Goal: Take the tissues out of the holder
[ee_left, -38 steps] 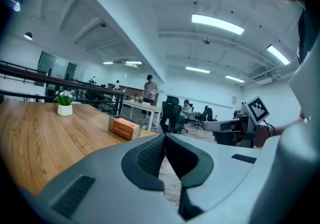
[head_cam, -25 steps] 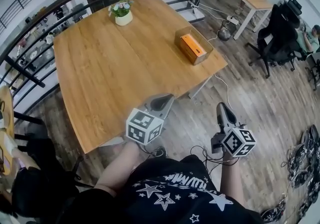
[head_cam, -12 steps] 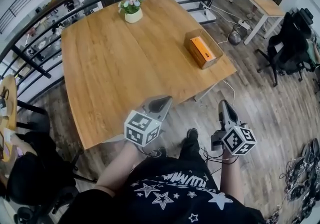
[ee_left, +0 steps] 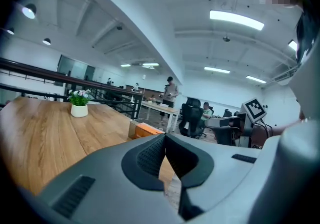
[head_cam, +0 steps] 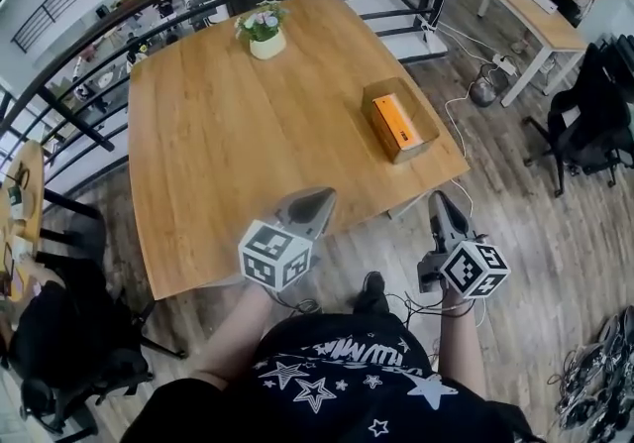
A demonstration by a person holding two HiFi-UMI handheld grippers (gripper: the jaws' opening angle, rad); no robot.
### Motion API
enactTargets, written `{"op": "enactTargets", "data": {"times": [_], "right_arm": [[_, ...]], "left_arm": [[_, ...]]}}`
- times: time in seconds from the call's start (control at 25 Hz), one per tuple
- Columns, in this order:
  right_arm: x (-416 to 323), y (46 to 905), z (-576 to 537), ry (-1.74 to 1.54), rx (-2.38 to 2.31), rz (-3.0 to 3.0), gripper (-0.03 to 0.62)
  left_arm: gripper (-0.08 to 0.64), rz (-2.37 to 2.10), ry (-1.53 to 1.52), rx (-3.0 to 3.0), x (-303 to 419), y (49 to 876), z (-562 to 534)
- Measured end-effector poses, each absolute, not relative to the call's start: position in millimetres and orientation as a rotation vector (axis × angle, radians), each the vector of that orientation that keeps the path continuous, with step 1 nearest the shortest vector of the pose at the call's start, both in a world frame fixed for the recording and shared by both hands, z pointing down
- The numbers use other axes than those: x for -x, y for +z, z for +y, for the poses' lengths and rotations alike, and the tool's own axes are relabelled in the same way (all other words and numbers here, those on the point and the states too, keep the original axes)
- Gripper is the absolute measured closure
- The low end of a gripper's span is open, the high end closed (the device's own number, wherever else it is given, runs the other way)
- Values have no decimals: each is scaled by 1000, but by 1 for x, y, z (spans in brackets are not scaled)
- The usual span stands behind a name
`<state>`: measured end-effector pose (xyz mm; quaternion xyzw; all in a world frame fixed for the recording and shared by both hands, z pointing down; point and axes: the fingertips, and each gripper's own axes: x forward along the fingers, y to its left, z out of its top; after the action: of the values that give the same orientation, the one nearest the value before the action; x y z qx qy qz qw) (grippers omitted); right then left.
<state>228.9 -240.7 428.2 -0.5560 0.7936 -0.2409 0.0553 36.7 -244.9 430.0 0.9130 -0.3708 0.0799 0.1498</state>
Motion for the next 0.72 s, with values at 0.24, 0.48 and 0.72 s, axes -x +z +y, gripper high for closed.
{"op": "enactTargets", "data": {"times": [0.24,0.48,0.72], "right_arm": [[-257,441,-285,-765,1646,2499,566],[-283,446,-317,-797,1558,2581,566],[-314,456,-347,-809,1475,2650,565]], "left_arm": [[546,-1132,250,-2600,-69,433,-279],[546,-1205,269,-2562,-99,436,-303],[546,-1286,270,-2522,-134,441,-319]]}}
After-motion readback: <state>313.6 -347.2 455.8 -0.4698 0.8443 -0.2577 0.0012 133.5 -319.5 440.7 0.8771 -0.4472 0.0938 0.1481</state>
